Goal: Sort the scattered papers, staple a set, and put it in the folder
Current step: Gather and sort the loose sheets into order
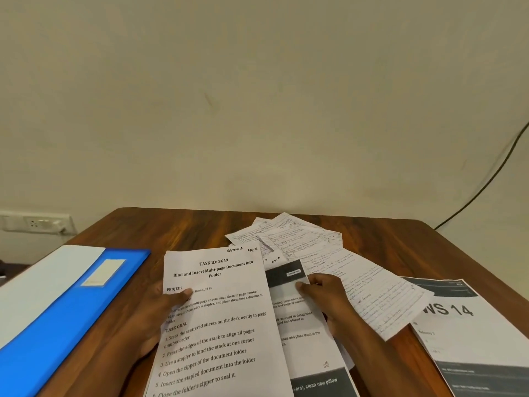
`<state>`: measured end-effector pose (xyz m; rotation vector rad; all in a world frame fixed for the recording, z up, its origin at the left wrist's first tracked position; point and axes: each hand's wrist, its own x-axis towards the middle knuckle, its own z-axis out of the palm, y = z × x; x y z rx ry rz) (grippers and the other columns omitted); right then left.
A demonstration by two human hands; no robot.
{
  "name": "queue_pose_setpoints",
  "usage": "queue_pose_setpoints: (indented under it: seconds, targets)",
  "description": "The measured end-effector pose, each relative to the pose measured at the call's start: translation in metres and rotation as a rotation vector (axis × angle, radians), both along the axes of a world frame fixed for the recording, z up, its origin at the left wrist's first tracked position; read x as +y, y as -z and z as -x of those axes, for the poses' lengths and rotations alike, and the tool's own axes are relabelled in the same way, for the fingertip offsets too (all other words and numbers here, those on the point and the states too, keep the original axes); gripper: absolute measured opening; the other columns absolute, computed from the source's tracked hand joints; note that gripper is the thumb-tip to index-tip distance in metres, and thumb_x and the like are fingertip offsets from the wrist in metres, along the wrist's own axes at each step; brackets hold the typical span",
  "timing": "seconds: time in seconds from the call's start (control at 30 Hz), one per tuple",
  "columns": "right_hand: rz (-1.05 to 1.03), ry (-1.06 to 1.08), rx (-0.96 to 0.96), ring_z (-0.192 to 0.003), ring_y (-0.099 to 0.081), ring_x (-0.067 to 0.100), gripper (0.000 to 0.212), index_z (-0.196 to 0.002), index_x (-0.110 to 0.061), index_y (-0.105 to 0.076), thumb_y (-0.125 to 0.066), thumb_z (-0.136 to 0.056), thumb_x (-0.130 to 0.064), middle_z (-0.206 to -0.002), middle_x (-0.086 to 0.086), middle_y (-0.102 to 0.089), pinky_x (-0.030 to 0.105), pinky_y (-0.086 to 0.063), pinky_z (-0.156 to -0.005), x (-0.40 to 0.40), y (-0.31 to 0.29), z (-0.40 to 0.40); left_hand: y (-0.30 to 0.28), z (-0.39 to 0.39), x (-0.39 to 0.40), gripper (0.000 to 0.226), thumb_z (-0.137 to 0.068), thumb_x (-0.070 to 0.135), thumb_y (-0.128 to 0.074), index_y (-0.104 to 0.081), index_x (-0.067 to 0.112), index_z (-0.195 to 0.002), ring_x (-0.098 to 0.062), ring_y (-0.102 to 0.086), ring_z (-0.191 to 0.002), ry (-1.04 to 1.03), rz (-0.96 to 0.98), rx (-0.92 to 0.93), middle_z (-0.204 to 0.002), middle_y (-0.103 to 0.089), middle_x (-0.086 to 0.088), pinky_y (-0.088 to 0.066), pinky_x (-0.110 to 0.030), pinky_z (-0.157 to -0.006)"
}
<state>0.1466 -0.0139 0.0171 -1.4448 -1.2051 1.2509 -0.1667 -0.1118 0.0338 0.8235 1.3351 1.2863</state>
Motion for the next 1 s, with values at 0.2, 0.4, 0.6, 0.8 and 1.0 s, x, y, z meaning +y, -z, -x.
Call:
queue_pose_setpoints:
  seconds: [0.2,0.4,0.6,0.8,1.0]
  targets:
    - [-0.047,0.031,0.129,-0.107,-0.069,0.048,0.027,-0.097,0.004,-0.073,-0.076,-0.093,-0.022,-0.100,0.021,-0.077,0.060,-0.054,-0.102,0.000,0.005,0.000,0.001,0.000,0.005,0.030,-0.103,-0.003,-0.048,-0.053,-0.014,-0.131,-0.012,-0.074,-0.054,-0.115,-0.038,-0.106,-0.081,-0.077,-0.020,-0.058,-0.021,-0.048]
    - [-0.033,0.065,0.262,-0.101,-0.075,0.031,0.010,-0.102,-0.015,-0.080,-0.074,-0.093,-0.014,-0.101,0.004,-0.082,0.052,-0.056,-0.102,-0.001,0.003,-0.003,0.003,-0.004,0.008,0.029,-0.107,-0.008,-0.022,-0.051,-0.011,-0.104,-0.011,-0.058,-0.030,-0.175,0.008,-0.091,-0.040,-0.060,-0.007,-0.044,-0.019,-0.032]
    - [-0.011,0.053,0.309,-0.103,-0.075,0.036,0.016,-0.105,-0.016,-0.080,-0.076,-0.090,-0.013,-0.105,0.008,-0.081,0.058,-0.055,-0.102,0.000,0.004,-0.005,0.004,-0.003,0.005,0.064,-0.098,0.012,-0.066,-0.035,-0.030,-0.135,-0.012,-0.057,-0.029,-0.170,-0.048,-0.171,-0.037,-0.058,-0.007,-0.045,-0.019,-0.033]
    - [-0.008,0.050,0.353,-0.102,-0.074,0.039,0.009,-0.095,-0.023,-0.081,-0.076,-0.091,-0.016,-0.103,0.010,-0.081,0.061,-0.055,-0.100,-0.006,-0.001,-0.002,-0.001,-0.002,0.001,0.017,-0.102,-0.008,-0.045,-0.055,-0.004,-0.089,-0.018,-0.063,-0.036,-0.048,0.002,-0.014,-0.051,-0.067,-0.012,-0.049,-0.025,-0.033]
    - [-0.032,-0.001,0.397,-0.102,-0.074,0.042,0.011,-0.101,-0.026,-0.082,-0.076,-0.091,-0.025,-0.108,0.011,-0.080,0.067,-0.054,-0.098,-0.014,-0.005,0.005,0.002,0.000,-0.002,0.018,-0.096,-0.001,-0.062,-0.062,-0.002,-0.113,-0.032,-0.075,-0.064,-0.020,-0.032,-0.010,-0.088,-0.078,-0.023,-0.062,-0.039,-0.053]
